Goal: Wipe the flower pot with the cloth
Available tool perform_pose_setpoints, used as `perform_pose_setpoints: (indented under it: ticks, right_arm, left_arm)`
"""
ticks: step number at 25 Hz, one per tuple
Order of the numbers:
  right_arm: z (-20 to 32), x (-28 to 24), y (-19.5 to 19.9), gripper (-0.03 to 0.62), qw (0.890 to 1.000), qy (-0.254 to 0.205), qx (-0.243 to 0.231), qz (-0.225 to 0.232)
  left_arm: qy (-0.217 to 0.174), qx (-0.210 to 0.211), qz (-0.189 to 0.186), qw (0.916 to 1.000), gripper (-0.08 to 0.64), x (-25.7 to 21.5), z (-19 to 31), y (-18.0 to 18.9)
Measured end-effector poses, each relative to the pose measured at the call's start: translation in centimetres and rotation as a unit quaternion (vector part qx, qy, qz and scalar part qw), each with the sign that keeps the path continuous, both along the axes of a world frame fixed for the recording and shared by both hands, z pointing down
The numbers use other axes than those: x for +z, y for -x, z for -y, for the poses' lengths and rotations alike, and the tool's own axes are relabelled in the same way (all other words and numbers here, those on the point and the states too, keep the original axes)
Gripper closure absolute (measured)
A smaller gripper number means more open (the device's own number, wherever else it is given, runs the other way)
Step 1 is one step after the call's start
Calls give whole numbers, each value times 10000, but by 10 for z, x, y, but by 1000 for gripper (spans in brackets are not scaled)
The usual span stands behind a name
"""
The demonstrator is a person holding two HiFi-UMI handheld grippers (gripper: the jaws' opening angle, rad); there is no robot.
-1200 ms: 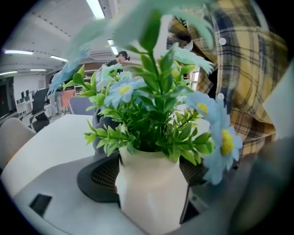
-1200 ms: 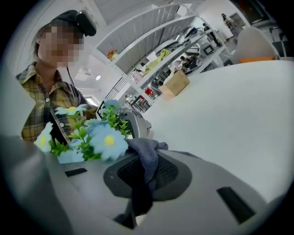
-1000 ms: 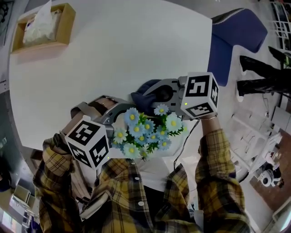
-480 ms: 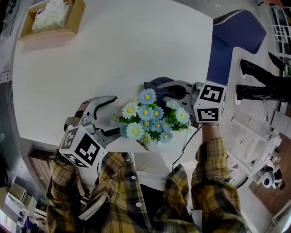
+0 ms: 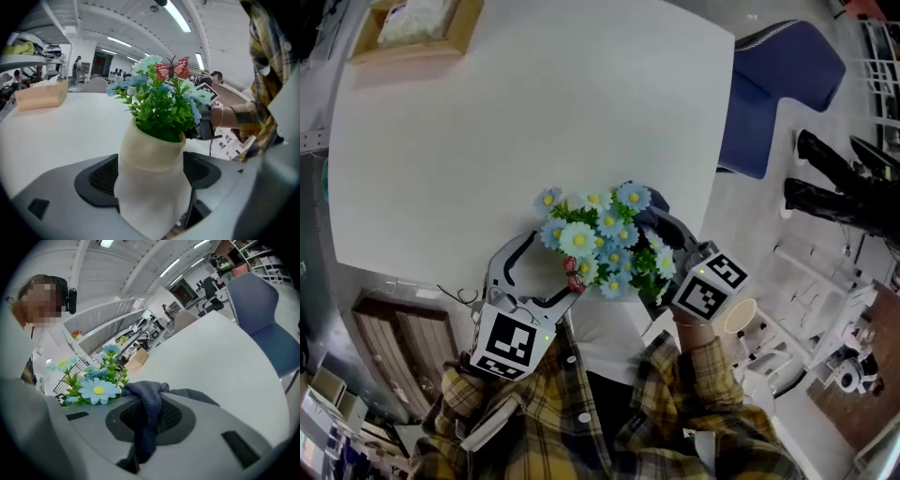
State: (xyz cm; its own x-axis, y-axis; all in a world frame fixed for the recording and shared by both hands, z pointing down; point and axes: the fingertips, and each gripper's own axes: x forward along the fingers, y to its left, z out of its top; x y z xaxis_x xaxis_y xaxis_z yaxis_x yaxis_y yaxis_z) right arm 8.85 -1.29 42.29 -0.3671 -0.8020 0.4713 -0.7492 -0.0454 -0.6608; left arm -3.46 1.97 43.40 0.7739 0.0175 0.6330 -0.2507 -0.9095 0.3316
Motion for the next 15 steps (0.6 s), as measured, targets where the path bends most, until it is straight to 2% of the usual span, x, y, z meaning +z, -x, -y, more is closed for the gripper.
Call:
perform_pose_setpoints:
  ticks: [5, 8, 11, 15]
  right_arm:
    - [-15, 0, 15, 571, 9972, 132, 740, 46]
    - [-11, 4, 21, 571, 9953, 208, 939, 67]
    - [-15, 3, 21, 571, 9957, 247, 884, 139]
    - [-22, 2, 33, 571, 9982, 286, 517, 125]
  left_arm:
    - [74, -381, 25, 9992, 131, -1, -3, 2]
    - [159, -545, -63, 9984, 109, 1, 1, 6]
    - [57, -579, -115, 9982, 107, -4, -2, -4]
    - [-110, -670, -109, 9976, 103, -5, 3, -6]
